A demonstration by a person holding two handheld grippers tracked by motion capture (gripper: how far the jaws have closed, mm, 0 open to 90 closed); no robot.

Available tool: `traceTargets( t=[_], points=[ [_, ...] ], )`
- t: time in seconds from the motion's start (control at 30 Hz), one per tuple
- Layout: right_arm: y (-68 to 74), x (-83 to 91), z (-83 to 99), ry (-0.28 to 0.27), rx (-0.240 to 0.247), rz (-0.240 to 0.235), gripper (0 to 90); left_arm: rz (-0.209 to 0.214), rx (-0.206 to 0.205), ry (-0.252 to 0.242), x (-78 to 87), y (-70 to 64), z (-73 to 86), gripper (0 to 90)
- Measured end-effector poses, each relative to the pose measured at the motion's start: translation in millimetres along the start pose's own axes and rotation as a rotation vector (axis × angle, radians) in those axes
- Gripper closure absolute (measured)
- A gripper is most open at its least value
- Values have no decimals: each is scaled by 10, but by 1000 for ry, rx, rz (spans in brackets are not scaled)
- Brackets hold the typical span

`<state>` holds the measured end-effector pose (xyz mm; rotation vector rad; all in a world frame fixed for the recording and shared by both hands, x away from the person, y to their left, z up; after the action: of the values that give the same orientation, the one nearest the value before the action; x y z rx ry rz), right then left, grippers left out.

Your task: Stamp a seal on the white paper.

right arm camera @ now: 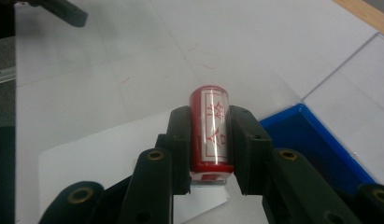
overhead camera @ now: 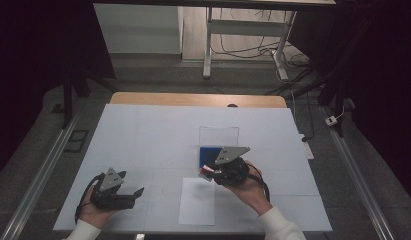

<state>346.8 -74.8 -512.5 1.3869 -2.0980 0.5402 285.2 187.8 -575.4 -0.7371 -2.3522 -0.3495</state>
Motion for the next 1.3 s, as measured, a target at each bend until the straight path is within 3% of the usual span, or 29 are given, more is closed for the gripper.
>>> traceTargets(
  t=[0.23,0.4,1.3],
  points=[
    [153,-3,-9,-2,11,-49,699,-2,-3,2,-2,-2,1,160],
    [238,-17,-18,10,31,-60,699,-1,-1,2,-4,-2,2,160],
    [441,-223,171,113,85,-92,699,1,-3,3,-4,-3,7,161]
  ],
)
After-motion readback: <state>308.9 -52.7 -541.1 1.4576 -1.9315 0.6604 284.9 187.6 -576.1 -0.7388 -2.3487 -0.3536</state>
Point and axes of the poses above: each handheld gripper's, and its own axes: x roughly backward along the jaws, z roughly out of its underside, y roughly to its left, the point moved 9 cm from there along -x, roughly forward along the jaws, and after that the axes turned 3 degrees about -x, right-handed, at the moved point
